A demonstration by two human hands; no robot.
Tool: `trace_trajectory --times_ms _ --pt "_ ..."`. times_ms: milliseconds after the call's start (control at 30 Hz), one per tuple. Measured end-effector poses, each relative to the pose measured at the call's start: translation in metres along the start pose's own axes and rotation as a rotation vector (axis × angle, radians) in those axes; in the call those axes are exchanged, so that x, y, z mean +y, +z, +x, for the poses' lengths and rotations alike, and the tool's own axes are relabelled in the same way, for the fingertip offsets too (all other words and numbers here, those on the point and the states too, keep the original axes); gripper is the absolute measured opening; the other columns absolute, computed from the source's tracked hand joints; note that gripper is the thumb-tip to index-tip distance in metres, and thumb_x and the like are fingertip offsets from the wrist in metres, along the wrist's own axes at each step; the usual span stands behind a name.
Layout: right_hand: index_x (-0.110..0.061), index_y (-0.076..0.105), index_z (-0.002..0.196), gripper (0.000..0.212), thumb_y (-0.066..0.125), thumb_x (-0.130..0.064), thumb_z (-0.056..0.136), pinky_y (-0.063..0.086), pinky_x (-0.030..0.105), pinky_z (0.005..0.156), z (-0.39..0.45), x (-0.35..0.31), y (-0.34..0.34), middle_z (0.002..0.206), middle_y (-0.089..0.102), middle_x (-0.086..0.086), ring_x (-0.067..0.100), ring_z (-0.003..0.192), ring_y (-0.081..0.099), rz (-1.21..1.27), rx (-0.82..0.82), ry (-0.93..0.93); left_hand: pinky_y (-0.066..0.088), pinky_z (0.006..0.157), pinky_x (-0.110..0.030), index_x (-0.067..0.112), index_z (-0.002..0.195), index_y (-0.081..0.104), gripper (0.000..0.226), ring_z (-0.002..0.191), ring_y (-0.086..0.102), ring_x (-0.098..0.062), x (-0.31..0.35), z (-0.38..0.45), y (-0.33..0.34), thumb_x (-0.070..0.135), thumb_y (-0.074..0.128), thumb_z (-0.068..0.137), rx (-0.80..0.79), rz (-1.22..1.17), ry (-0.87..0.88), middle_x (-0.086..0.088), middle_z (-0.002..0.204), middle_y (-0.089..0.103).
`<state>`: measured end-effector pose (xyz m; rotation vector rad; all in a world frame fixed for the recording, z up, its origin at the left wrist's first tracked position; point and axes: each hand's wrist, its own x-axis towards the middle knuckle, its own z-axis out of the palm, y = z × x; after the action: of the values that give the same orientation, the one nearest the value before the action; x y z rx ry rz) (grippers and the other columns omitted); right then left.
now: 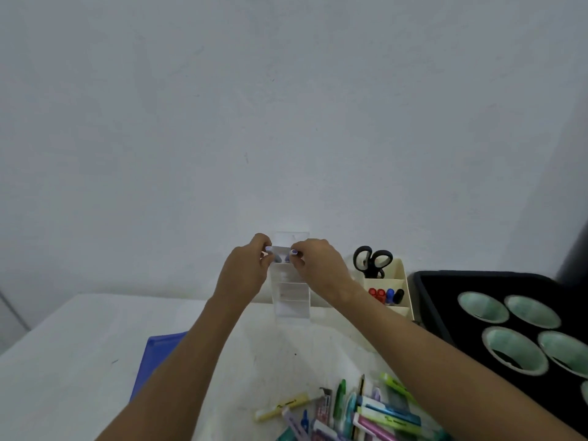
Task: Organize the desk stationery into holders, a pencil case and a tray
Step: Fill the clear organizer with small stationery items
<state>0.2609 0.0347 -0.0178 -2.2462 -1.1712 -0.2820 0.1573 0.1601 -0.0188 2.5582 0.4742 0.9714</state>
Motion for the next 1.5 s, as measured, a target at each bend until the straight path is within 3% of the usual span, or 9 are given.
trace_trajectory --times_ms 133,367,500,633,900,1000,1200,1367,1500 --pt "-0.007 0.061 0.08 0.025 0.045 -0.019 0.096 0.032 0.03 0.06 0.005 -0.007 0.013 0.08 0.06 0.008 0.021 0.07 0.044 -0.051 0.002 0.017 0.047 0.061 -0.034 0.018 0.086 0.061 0.009 0.07 0.058 -0.02 -0.006 0.001 0.005 0.027 0.062 0.089 -0.06 0.089 0.005 0.001 0.076 0.062" --pt "-0.008 0.066 0.087 0.025 0.044 -0.013 0.096 0.035 0.028 0.06 0.013 -0.011 0.03 0.087 0.066 0.009 0.021 0.069 0.05 -0.048 -0.009 0.01 0.044 0.062 -0.029 0.01 0.087 0.068 0.016 0.07 0.056 -0.021 -0.012 0.005 0.016 0.018 0.056 0.092 -0.092 0.146 0.001 -0.004 0.079 0.058" --pt "-0.007 0.065 0.09 0.023 0.043 -0.013 0.096 0.035 0.027 0.062 0.014 -0.009 0.035 0.091 0.066 0.01 0.025 0.081 0.06 -0.059 -0.026 -0.004 0.041 0.058 -0.028 0.011 0.082 0.066 0.02 0.064 0.051 -0.019 -0.018 0.004 0.023 0.018 0.052 0.094 -0.077 0.142 0.014 0.0 0.072 0.051" --pt "-0.009 0.065 0.102 0.019 0.052 -0.015 0.09 0.047 0.03 0.07 0.013 -0.007 0.037 0.099 0.068 0.008 0.026 0.09 0.063 0.025 -0.049 -0.004 0.047 0.063 -0.029 0.013 0.096 0.065 0.012 0.068 0.055 -0.018 -0.018 0.0 0.025 0.013 0.054 0.09 -0.092 0.125 0.014 -0.004 0.083 0.06" --pt "-0.008 0.066 0.112 0.026 0.059 -0.013 0.087 0.048 0.026 0.081 -0.03 -0.008 0.014 0.11 0.067 0.009 0.024 0.095 0.063 0.066 -0.038 -0.063 0.039 0.07 -0.019 0.016 0.125 0.059 0.037 0.072 0.049 -0.009 0.005 -0.038 0.009 0.017 0.06 0.088 -0.026 0.033 -0.046 -0.001 0.094 0.061" --pt "-0.008 0.069 0.105 0.022 0.059 -0.015 0.087 0.044 0.022 0.075 -0.067 0.001 0.003 0.101 0.068 0.006 0.019 0.088 0.062 0.063 -0.122 -0.078 0.04 0.074 -0.02 0.017 0.122 0.06 0.035 0.078 0.05 -0.01 0.011 -0.068 0.01 0.023 0.061 0.087 -0.204 0.052 -0.098 -0.001 0.101 0.062" --pt "-0.01 0.075 0.091 0.015 0.068 -0.019 0.082 0.05 0.022 0.074 -0.128 0.011 -0.002 0.089 0.073 0.002 0.012 0.078 0.064 0.072 -0.608 -0.06 0.04 0.075 -0.019 0.022 0.116 0.065 0.028 0.082 0.053 -0.01 0.0 -0.112 0.024 0.029 0.058 0.09 -0.715 0.171 -0.11 0.002 0.111 0.065" --pt "-0.01 0.072 0.074 0.028 0.078 -0.038 0.073 0.052 0.031 0.063 -0.161 -0.001 0.015 0.069 0.067 0.002 0.016 0.062 0.061 -0.045 -0.863 -0.048 0.044 0.081 -0.022 0.019 0.117 0.066 0.03 0.097 0.061 -0.017 0.011 -0.127 0.046 0.029 0.061 0.09 -0.886 0.141 -0.056 -0.001 0.111 0.068" --pt "-0.009 0.066 0.072 0.039 0.079 -0.046 0.068 0.054 0.032 0.064 -0.174 -0.009 0.017 0.061 0.057 0.001 0.018 0.059 0.056 -0.174 -0.903 -0.01 0.044 0.08 -0.022 0.018 0.115 0.069 0.03 0.096 0.062 -0.015 0.005 -0.127 0.054 0.028 0.066 0.087 -0.952 0.091 -0.098 -0.002 0.111 0.069"
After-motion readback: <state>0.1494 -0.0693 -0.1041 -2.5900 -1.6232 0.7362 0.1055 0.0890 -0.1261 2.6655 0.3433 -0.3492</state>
